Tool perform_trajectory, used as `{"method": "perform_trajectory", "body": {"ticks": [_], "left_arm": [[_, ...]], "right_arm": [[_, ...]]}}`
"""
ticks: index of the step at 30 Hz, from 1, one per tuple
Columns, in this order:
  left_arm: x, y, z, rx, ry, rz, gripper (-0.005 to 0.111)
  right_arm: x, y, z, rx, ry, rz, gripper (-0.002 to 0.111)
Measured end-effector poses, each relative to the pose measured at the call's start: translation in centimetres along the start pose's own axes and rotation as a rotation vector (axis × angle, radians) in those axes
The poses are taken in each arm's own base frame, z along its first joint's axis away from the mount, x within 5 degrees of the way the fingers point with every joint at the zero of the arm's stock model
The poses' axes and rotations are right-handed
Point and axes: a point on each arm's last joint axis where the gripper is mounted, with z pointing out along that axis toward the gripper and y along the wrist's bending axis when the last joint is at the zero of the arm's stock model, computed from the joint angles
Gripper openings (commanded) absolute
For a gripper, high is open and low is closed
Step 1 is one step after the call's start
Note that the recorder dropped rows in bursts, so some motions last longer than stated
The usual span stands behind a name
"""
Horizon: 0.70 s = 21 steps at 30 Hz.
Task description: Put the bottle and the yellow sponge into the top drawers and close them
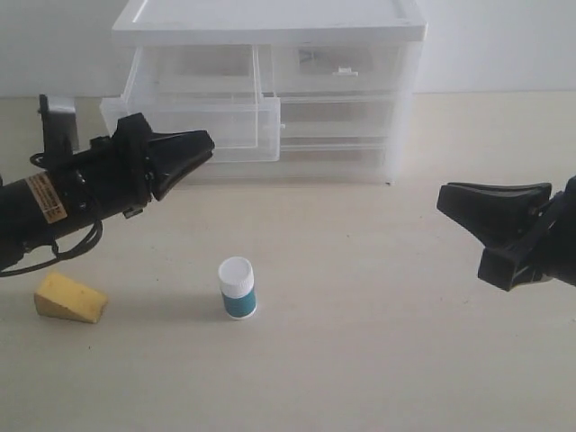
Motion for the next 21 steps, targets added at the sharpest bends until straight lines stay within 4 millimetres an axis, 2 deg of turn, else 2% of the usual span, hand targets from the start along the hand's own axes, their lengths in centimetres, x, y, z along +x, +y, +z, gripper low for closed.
{"method": "perform_trajectory", "body": {"ticks": [5, 7, 12, 14, 18, 21], "left_arm": [[0.2, -0.2, -0.2, 0.000, 0.004, 0.043, 0.006], [0.2, -0.2, -0.2, 0.000, 0.004, 0.064, 0.015], [0.9, -0.2, -0.2, 0.006, 0.060, 0.113, 0.049], [1.1, -0.3, -0.3, 0.013, 0.080, 0.124, 0.057], [1.8, -0.4, -0.4, 0.037, 0.161, 0.156, 0.059], [2.9, -0.6, -0.6, 0.075, 0.278, 0.199, 0.053]], "right_arm": [[0.0, 0.0, 0.0, 0.000, 0.000, 0.000, 0.002], [0.0, 0.0, 0.0, 0.000, 0.000, 0.000, 0.002], [0.0, 0.0, 0.0, 0.000, 0.002, 0.001, 0.002], [0.0, 0.0, 0.0, 0.000, 0.002, 0.001, 0.002], [0.0, 0.0, 0.0, -0.001, 0.003, 0.000, 0.002], [0.1, 0.0, 0.0, -0.004, 0.006, -0.004, 0.002]]}}
